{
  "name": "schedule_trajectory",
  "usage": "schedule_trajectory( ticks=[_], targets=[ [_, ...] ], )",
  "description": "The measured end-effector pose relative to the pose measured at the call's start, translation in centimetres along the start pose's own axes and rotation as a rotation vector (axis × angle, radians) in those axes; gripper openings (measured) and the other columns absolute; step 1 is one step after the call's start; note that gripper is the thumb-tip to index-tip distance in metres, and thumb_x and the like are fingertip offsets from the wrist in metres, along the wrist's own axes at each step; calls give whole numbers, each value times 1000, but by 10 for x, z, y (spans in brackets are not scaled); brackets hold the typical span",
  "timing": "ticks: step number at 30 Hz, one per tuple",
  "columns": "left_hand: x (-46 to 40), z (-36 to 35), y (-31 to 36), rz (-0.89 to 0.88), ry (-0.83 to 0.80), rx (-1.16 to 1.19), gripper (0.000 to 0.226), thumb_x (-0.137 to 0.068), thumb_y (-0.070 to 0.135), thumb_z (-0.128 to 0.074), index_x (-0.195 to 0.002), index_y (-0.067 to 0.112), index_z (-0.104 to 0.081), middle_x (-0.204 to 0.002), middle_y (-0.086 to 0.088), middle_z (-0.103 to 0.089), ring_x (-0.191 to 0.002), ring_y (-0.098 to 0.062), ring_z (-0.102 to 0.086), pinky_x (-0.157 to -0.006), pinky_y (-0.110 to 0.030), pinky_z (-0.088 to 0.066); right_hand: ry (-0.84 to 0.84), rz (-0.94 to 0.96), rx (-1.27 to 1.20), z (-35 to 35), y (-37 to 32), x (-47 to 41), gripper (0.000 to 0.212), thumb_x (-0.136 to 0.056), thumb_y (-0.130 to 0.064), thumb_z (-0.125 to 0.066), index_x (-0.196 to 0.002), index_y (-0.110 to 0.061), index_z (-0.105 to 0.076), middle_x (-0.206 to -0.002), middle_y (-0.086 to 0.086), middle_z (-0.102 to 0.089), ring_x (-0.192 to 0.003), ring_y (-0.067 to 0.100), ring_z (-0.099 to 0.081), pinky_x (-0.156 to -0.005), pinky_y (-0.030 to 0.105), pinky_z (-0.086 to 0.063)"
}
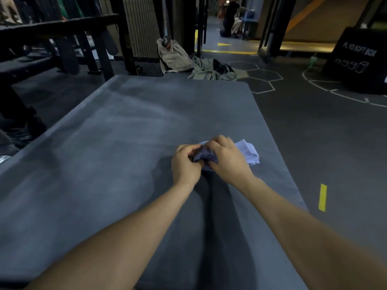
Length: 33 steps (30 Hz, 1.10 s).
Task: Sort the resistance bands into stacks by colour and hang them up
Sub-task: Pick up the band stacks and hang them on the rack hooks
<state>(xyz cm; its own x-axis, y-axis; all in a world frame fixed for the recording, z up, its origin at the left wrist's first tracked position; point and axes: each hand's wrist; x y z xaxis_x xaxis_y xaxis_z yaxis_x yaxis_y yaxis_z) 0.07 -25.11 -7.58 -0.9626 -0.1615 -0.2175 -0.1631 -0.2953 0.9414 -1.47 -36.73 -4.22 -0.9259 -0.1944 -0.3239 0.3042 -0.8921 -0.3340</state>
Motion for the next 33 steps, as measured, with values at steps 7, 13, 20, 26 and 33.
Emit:
schedule_trajectory(
  ticks=[7,13,20,26,33],
  targets=[
    [-2,3,3,93,-3,131,46,-67,-18,-62,-95,18,-53,-89,5,-62,-80,-6,-60,-64,-2,-46,14,0,82,-8,1,-6,30,-81,-14,-63,-108,-4,-59,-110,11,-53,-100,31,-47,-78,36,-40],
    [-7,4,15,91,-32,113,45,-66,-17,-66,-92,17,-53,-90,2,-62,-82,-11,-58,-63,-2,-45,2,92,250,5,-1,-18,17,-66,-14,-54,-72,-4,-67,-70,10,-61,-63,32,-61,-41,29,-44],
    [-11,28,66,-47,-40,89,34,-68,-8,-70,-92,13,-59,-85,2,-61,-77,-9,-57,-62,-2,-41,127,197,337,56,-24,-27,22,-67,-21,-48,-66,-8,-66,-63,7,-59,-57,28,-61,-35,24,-38],
    [-2,96,115,-167,18,-4,30,-71,-1,-73,-96,12,-64,-91,4,-63,-85,-7,-58,-64,0,-40,185,232,237,96,-87,-30,13,-68,-4,-63,-79,2,-63,-76,18,-59,-77,36,-60,-51,36,-45],
    [26,204,151,-288,218,-64,24,-80,8,-69,-95,23,-57,-97,5,-60,-91,-12,-57,-74,-22,-44,273,384,165,120,-205,-31,18,-86,-9,-52,-98,0,-59,-99,18,-56,-99,32,-50,-67,36,-33]
  ],
)
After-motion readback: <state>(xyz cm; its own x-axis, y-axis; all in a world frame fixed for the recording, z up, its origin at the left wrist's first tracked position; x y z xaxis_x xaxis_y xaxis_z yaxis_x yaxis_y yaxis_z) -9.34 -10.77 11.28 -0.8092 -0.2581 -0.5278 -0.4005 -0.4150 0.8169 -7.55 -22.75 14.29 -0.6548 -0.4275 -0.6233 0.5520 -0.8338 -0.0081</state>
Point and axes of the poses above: each hand's wrist, its own x-axis away from the middle knuckle, its own z-axis out of the back of the hand, y = z × x
